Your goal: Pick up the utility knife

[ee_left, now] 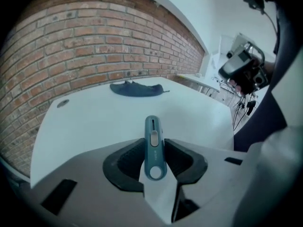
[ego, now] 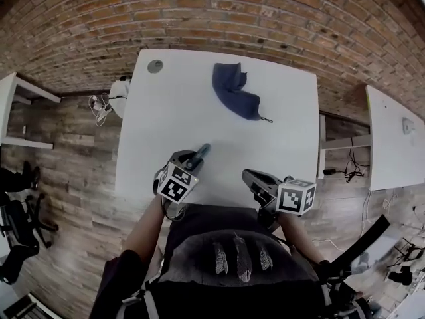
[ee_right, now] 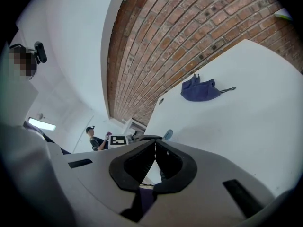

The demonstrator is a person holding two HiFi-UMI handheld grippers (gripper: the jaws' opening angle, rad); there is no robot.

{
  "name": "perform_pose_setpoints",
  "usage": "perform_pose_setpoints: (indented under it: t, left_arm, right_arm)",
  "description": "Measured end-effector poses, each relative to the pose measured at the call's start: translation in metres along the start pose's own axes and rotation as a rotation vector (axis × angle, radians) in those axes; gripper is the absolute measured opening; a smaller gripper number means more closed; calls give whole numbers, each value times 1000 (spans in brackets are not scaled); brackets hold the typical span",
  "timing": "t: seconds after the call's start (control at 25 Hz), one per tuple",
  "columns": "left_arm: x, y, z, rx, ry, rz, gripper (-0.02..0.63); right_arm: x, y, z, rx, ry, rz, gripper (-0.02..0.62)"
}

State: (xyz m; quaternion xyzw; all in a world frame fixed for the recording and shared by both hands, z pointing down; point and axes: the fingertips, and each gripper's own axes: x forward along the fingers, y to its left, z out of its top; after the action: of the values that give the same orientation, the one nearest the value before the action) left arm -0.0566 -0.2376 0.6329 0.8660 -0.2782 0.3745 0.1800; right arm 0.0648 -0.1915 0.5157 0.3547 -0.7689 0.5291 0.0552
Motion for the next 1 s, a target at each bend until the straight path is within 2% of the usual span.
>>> perform_pose_setpoints:
  t: [0.16, 0.28, 0.4, 0.48, 0.56, 0.76, 1.0]
  left_arm:
    - [-40, -2, 50, 141, -113, 56, 129]
    - [-69, -11, 89, 272, -189, 79, 129]
    - [-90, -27, 117, 380, -241, 74, 129]
    - [-98, -38, 128, 443, -261, 68, 129]
    - [-106, -45, 136, 489, -277, 71, 129]
    - [-114, -67, 148, 549, -311, 40, 129]
    - [-116, -74, 153, 525, -332, -13, 129]
  right_arm:
    - [11, 13, 9, -29, -10, 24, 9]
    - [24, 36, 24, -26, -35, 111, 103]
    - [34, 64, 39, -22, -67, 213, 142]
    - [36, 75, 45, -40, -75, 228, 146]
    - [39, 77, 48, -60, -67, 205, 146]
    - [37, 78, 49, -66, -76, 187, 161]
    - [32, 76, 56, -91, -120, 186, 154]
